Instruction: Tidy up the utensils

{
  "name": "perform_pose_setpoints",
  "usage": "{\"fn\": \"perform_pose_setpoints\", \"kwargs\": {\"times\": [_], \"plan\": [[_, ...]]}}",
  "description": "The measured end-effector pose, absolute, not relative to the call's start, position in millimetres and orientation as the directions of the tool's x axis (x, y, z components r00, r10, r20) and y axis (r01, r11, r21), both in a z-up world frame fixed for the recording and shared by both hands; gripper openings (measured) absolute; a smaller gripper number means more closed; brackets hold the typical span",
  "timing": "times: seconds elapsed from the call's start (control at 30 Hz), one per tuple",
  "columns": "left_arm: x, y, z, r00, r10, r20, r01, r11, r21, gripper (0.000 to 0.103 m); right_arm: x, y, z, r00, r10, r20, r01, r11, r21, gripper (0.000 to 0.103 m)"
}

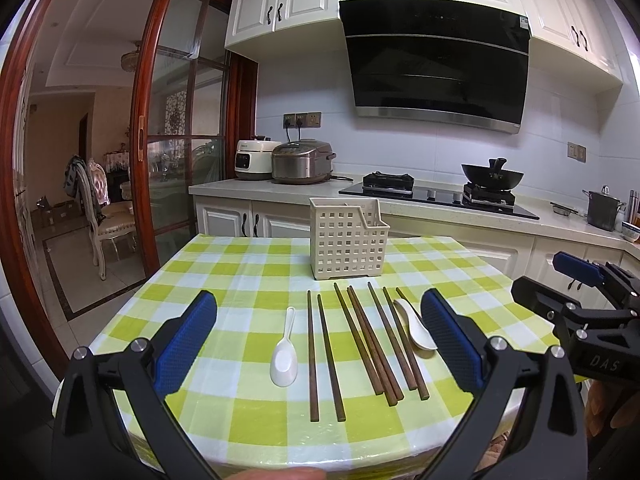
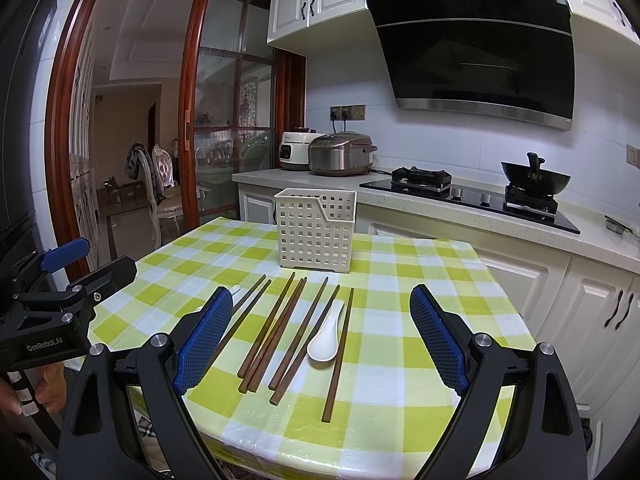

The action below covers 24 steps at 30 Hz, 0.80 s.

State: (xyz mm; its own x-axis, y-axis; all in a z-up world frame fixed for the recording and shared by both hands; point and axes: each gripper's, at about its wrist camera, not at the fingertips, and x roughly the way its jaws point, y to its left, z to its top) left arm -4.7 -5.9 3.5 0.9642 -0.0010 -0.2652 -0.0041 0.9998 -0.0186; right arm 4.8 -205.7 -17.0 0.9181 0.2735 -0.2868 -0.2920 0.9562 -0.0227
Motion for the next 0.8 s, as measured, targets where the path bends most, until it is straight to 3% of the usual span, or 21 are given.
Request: {"fn": "perform_pose_setpoints", "kwargs": {"times": [0.8], "plan": [[-4.3, -6.4, 3.0, 0.964, -0.003, -0.266, -0.002, 1.0, -0.019, 0.099, 1.8, -205.8, -20.6, 0.916, 0.276, -0.292, -0.294, 0.956, -0.018, 0.085]]}}
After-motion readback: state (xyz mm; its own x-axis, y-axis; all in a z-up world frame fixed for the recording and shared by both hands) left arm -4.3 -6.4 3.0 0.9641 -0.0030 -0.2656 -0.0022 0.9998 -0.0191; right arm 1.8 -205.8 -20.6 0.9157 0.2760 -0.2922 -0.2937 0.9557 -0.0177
